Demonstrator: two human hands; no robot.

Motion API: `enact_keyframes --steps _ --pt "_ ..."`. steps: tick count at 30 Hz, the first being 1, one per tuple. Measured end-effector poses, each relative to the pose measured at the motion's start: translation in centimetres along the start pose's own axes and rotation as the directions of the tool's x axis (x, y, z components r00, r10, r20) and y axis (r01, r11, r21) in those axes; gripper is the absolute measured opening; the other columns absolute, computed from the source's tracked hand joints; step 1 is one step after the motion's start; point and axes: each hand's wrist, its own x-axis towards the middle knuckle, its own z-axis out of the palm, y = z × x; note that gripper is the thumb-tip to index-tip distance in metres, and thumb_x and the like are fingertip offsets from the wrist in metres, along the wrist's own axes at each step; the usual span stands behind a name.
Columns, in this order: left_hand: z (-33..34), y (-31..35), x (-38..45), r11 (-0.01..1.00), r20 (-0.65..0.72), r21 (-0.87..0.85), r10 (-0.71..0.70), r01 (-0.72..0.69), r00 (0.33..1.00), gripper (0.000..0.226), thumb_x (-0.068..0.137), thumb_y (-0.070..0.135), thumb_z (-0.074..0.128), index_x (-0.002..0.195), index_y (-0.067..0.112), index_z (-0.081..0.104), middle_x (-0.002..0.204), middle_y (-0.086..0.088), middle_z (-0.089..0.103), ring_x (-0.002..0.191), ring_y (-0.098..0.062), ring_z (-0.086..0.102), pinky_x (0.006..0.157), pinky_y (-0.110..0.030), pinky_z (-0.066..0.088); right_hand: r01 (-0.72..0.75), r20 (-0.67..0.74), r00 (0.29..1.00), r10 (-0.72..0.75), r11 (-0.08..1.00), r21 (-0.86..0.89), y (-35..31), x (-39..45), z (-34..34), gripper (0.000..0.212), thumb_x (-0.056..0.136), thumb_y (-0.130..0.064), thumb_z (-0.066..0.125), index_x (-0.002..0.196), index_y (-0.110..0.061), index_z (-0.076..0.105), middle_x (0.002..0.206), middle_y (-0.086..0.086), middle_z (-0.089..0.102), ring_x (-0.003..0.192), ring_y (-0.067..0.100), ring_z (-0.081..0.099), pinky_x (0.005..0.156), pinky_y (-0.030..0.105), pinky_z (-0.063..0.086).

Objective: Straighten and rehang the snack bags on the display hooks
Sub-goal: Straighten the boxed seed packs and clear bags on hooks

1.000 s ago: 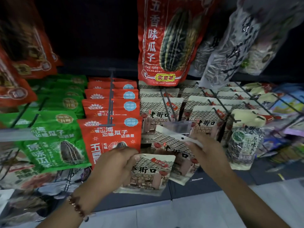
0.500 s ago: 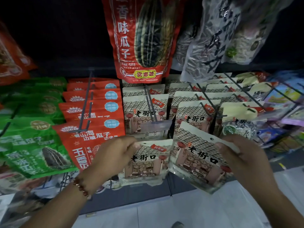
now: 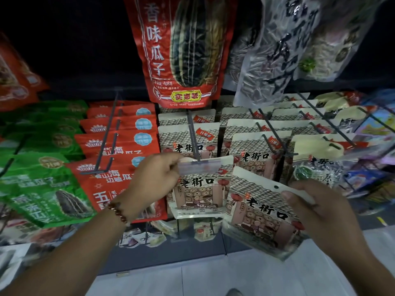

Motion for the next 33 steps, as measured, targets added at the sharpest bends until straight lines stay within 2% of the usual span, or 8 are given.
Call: enact_keyframes --steps 7,15,19,22,24,28,30,33 --pt "0.2 -0.5 0.2 0.999 0.031 -0.024 0.032 -0.031 0.999 0.022 0.085 -0.003 0.061 0.089 0.015 0.074 0.059 0.003 0.064 0.043 -0.001 0.051 0.037 -0.013 0.028 0.002 0.047 0.999 -0.001 1.000 -0.010 -0.4 0.4 0.9 0.006 0.090 -0.040 0.062 0.084 -0.041 0.060 0.073 -0.010 0.059 0.067 0.008 0.055 0.054 0.029 0.038" --pt "0.6 -1.6 1.0 0.998 -0.032 0.008 0.059 -0.059 0.998 0.024 0.090 0.009 0.062 0.093 0.030 0.073 0.063 0.010 0.066 0.045 -0.010 0.056 0.036 -0.026 0.040 -0.018 0.034 0.999 0.018 1.000 0.006 -1.3 0.1 1.3 0.020 0.086 -0.023 0.067 0.079 -0.040 0.059 0.082 -0.014 0.061 0.073 0.010 0.057 0.053 0.020 0.039" --pt "1.1 -1.8 1.7 0.999 -0.070 0.042 0.026 -0.023 0.997 0.018 0.096 0.027 0.059 0.082 0.027 0.070 0.059 0.010 0.062 0.048 -0.010 0.058 0.041 -0.029 0.046 -0.035 0.039 0.999 0.036 0.999 -0.019 -0.9 0.0 1.8 0.020 0.086 -0.020 0.069 0.078 -0.037 0.061 0.082 -0.016 0.060 0.071 0.008 0.057 0.055 0.016 0.040" --pt "1.3 -1.7 2.4 0.991 -0.116 0.133 0.050 -0.035 0.992 0.028 0.098 0.037 0.053 0.079 0.020 0.066 0.060 0.007 0.059 0.050 -0.012 0.057 0.043 -0.031 0.047 -0.050 0.047 0.998 0.051 0.999 -0.014 -0.6 -0.2 2.1 0.010 0.086 -0.032 0.065 0.079 -0.037 0.061 0.080 -0.015 0.060 0.068 0.011 0.056 0.056 0.032 0.049" --pt "1.6 -2.0 2.4 0.978 -0.153 0.192 0.116 -0.086 0.981 0.028 0.099 0.036 0.052 0.080 0.018 0.064 0.064 0.008 0.058 0.056 -0.010 0.056 0.047 -0.030 0.046 -0.033 0.055 0.998 0.035 0.999 -0.040 -0.5 -0.3 2.2 0.010 0.087 -0.031 0.066 0.081 -0.038 0.061 0.084 -0.016 0.059 0.071 0.008 0.056 0.054 0.030 0.043" --pt "2.0 -2.9 1.9 0.935 -0.211 0.306 0.249 -0.178 0.945 0.010 0.096 0.020 0.061 0.103 0.017 0.067 0.089 0.004 0.067 0.081 -0.017 0.061 0.064 -0.033 0.052 -0.037 0.084 0.996 0.043 0.997 -0.065 -0.6 -0.2 2.5 0.004 0.088 -0.027 0.067 0.085 -0.030 0.066 0.074 -0.013 0.060 0.073 0.004 0.055 0.055 0.026 0.036" --pt "2.3 -3.0 1.3 0.908 -0.203 0.374 0.279 -0.189 0.939 0.044 0.086 0.007 0.068 0.129 0.014 0.060 0.110 -0.002 0.064 0.102 -0.022 0.056 0.083 -0.036 0.053 -0.032 0.086 0.996 0.038 0.997 -0.068 -0.6 -0.2 2.8 0.002 0.087 -0.027 0.067 0.086 -0.029 0.067 0.078 -0.014 0.061 0.075 0.003 0.056 0.058 0.026 0.039" --pt "2.6 -2.8 -0.3 0.883 -0.157 0.424 0.290 -0.201 0.944 0.072 0.083 0.006 0.067 0.148 0.009 0.038 0.144 -0.012 0.042 0.139 -0.029 0.030 0.116 -0.041 0.026 -0.022 0.083 0.996 0.030 0.996 -0.086 -0.7 -0.2 3.2 0.006 0.087 -0.027 0.068 0.088 -0.032 0.065 0.083 -0.017 0.061 0.079 0.002 0.058 0.062 0.025 0.041"
